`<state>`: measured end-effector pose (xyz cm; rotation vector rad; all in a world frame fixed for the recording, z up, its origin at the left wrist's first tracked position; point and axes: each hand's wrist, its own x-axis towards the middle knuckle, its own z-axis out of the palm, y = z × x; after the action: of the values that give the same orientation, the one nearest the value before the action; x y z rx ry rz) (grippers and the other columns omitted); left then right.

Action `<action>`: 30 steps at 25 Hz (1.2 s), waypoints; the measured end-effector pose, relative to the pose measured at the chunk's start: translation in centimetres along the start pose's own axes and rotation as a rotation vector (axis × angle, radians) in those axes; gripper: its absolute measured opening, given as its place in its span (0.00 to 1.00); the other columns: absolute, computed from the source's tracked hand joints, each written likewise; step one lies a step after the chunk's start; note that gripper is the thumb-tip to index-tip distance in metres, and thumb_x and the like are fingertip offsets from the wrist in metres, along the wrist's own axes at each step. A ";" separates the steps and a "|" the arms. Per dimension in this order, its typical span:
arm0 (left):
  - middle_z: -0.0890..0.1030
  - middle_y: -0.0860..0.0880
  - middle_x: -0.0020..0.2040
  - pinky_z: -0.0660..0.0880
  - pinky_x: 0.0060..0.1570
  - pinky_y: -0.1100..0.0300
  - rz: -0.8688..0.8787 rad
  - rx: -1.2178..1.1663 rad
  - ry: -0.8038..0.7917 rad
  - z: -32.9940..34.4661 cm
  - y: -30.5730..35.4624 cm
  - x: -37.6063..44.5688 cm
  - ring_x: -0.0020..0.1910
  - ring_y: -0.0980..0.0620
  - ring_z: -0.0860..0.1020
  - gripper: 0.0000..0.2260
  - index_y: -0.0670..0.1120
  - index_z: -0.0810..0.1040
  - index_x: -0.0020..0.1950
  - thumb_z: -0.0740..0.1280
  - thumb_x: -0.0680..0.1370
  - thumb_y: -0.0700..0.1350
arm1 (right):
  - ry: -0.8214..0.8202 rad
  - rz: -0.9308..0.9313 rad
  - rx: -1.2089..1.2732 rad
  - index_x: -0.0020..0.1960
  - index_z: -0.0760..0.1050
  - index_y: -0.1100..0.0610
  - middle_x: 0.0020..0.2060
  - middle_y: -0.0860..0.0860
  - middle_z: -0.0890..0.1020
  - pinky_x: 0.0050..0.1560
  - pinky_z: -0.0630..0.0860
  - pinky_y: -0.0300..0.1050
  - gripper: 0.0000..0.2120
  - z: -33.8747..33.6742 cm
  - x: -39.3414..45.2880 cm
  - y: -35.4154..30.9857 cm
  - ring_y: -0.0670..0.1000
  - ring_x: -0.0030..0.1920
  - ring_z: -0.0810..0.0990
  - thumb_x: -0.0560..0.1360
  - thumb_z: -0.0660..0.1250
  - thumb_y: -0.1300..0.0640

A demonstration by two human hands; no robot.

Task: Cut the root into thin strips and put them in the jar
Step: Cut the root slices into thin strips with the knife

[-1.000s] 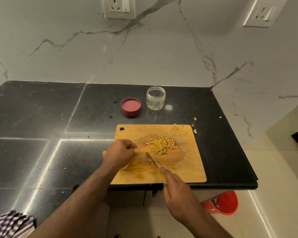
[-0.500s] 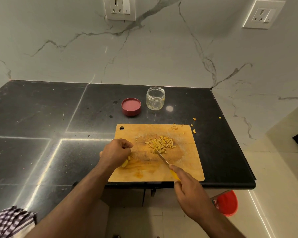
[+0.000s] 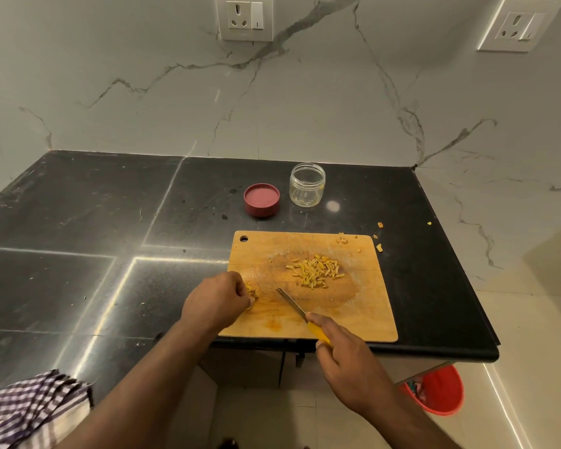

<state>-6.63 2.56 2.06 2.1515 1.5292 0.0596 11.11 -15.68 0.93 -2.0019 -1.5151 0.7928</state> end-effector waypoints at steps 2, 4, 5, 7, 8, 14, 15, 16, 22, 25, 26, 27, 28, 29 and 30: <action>0.79 0.55 0.40 0.75 0.37 0.58 0.006 0.059 0.028 0.5 0.1 -0.6 0.39 0.56 0.77 0.06 0.54 0.75 0.44 0.72 0.76 0.51 | -0.009 0.005 0.004 0.75 0.60 0.40 0.63 0.39 0.72 0.47 0.68 0.28 0.22 0.2 0.1 -0.2 0.40 0.56 0.72 0.83 0.56 0.53; 0.79 0.55 0.42 0.75 0.39 0.57 0.011 0.065 0.042 1.0 0.1 -0.8 0.41 0.55 0.77 0.06 0.55 0.74 0.46 0.71 0.76 0.52 | -0.013 0.005 0.004 0.75 0.60 0.40 0.63 0.40 0.72 0.45 0.67 0.27 0.22 0.4 0.1 -0.4 0.39 0.54 0.72 0.83 0.56 0.53; 0.79 0.55 0.43 0.75 0.40 0.57 0.013 0.044 0.041 1.1 0.0 -0.9 0.41 0.55 0.77 0.06 0.55 0.74 0.47 0.71 0.76 0.51 | -0.015 0.002 0.005 0.75 0.60 0.40 0.62 0.40 0.72 0.44 0.67 0.27 0.22 0.5 0.1 -0.6 0.38 0.53 0.72 0.83 0.57 0.53; 0.79 0.55 0.45 0.76 0.41 0.56 0.009 -0.024 0.030 1.3 -0.2 -0.9 0.42 0.55 0.77 0.06 0.56 0.74 0.49 0.70 0.76 0.48 | -0.016 0.000 0.013 0.75 0.61 0.41 0.61 0.40 0.73 0.42 0.68 0.28 0.22 0.6 0.1 -0.8 0.37 0.51 0.73 0.83 0.57 0.53; 0.79 0.55 0.45 0.76 0.41 0.56 0.000 -0.060 0.020 1.4 -0.4 -0.9 0.43 0.54 0.77 0.06 0.56 0.75 0.49 0.70 0.76 0.47 | -0.014 -0.001 0.017 0.75 0.61 0.41 0.61 0.40 0.73 0.43 0.68 0.28 0.22 0.6 0.0 -0.8 0.37 0.51 0.73 0.82 0.57 0.53; 0.80 0.56 0.43 0.74 0.39 0.61 0.044 -0.149 -0.061 0.7 -0.4 -0.7 0.43 0.57 0.77 0.04 0.54 0.79 0.45 0.70 0.76 0.45 | 0.011 0.018 0.025 0.75 0.61 0.40 0.58 0.39 0.72 0.42 0.68 0.28 0.22 0.3 -0.2 -0.7 0.35 0.48 0.72 0.82 0.57 0.53; 0.80 0.55 0.43 0.73 0.39 0.61 0.077 -0.166 -0.059 0.6 -0.1 -0.7 0.43 0.57 0.77 0.03 0.53 0.79 0.45 0.70 0.76 0.45 | 0.017 0.027 0.034 0.75 0.62 0.41 0.57 0.38 0.72 0.42 0.69 0.28 0.22 0.2 -0.2 -0.7 0.35 0.48 0.72 0.82 0.57 0.54; 0.80 0.55 0.44 0.73 0.39 0.61 0.111 -0.177 -0.040 0.5 0.4 -0.7 0.43 0.56 0.78 0.03 0.53 0.79 0.46 0.70 0.76 0.45 | 0.025 0.036 0.041 0.74 0.62 0.41 0.56 0.38 0.73 0.42 0.69 0.29 0.22 0.1 -0.2 -0.7 0.36 0.49 0.73 0.82 0.57 0.54; 0.80 0.56 0.48 0.77 0.48 0.53 0.238 0.017 0.157 1.7 4.1 1.4 0.49 0.53 0.76 0.03 0.54 0.79 0.47 0.68 0.78 0.46 | 0.102 0.092 0.052 0.74 0.63 0.43 0.53 0.41 0.75 0.40 0.69 0.32 0.22 0.0 -0.1 -0.6 0.41 0.47 0.74 0.81 0.58 0.56; 0.81 0.56 0.49 0.77 0.52 0.50 0.224 0.071 0.076 2.6 4.1 2.1 0.51 0.52 0.76 0.03 0.57 0.79 0.47 0.68 0.78 0.48 | 0.115 0.109 0.058 0.74 0.63 0.43 0.50 0.40 0.74 0.38 0.67 0.31 0.22 -0.1 -0.2 -0.7 0.41 0.45 0.74 0.82 0.57 0.56; 0.81 0.56 0.49 0.77 0.53 0.50 0.225 0.066 0.065 2.7 4.0 2.3 0.51 0.53 0.76 0.03 0.57 0.79 0.48 0.69 0.78 0.49 | 0.120 0.115 0.057 0.74 0.63 0.43 0.51 0.40 0.74 0.38 0.67 0.31 0.22 -0.1 -0.2 -0.6 0.41 0.45 0.74 0.82 0.57 0.56; 0.81 0.57 0.50 0.77 0.53 0.51 0.222 0.053 0.065 2.6 3.8 2.4 0.52 0.53 0.76 0.03 0.57 0.80 0.51 0.69 0.78 0.49 | 0.124 0.118 0.056 0.74 0.63 0.43 0.51 0.40 0.74 0.38 0.67 0.31 0.22 -0.1 -0.3 -0.7 0.40 0.46 0.74 0.82 0.57 0.56; 0.81 0.57 0.51 0.77 0.53 0.52 0.214 0.043 0.069 2.4 3.7 2.6 0.53 0.53 0.76 0.04 0.56 0.80 0.53 0.70 0.78 0.50 | 0.124 0.118 0.055 0.75 0.63 0.43 0.52 0.40 0.74 0.38 0.68 0.31 0.22 -0.1 -0.3 -0.7 0.40 0.46 0.74 0.82 0.57 0.56; 0.81 0.57 0.51 0.77 0.53 0.52 0.207 0.043 0.068 2.1 3.5 2.8 0.53 0.53 0.76 0.06 0.56 0.81 0.55 0.70 0.78 0.51 | 0.119 0.119 0.056 0.75 0.63 0.43 0.53 0.41 0.74 0.39 0.68 0.31 0.22 0.0 -0.3 -0.8 0.41 0.46 0.74 0.82 0.57 0.55; 0.82 0.56 0.52 0.77 0.53 0.52 0.209 0.059 0.060 2.0 3.4 3.0 0.53 0.53 0.77 0.07 0.56 0.81 0.56 0.70 0.78 0.51 | 0.112 0.119 0.059 0.75 0.62 0.43 0.53 0.41 0.74 0.39 0.68 0.31 0.22 0.0 -0.4 -0.8 0.41 0.47 0.74 0.82 0.57 0.55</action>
<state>-1.97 3.68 0.99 2.3690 1.3480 0.1525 10.45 -15.83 1.57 -2.0721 -1.3058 0.7498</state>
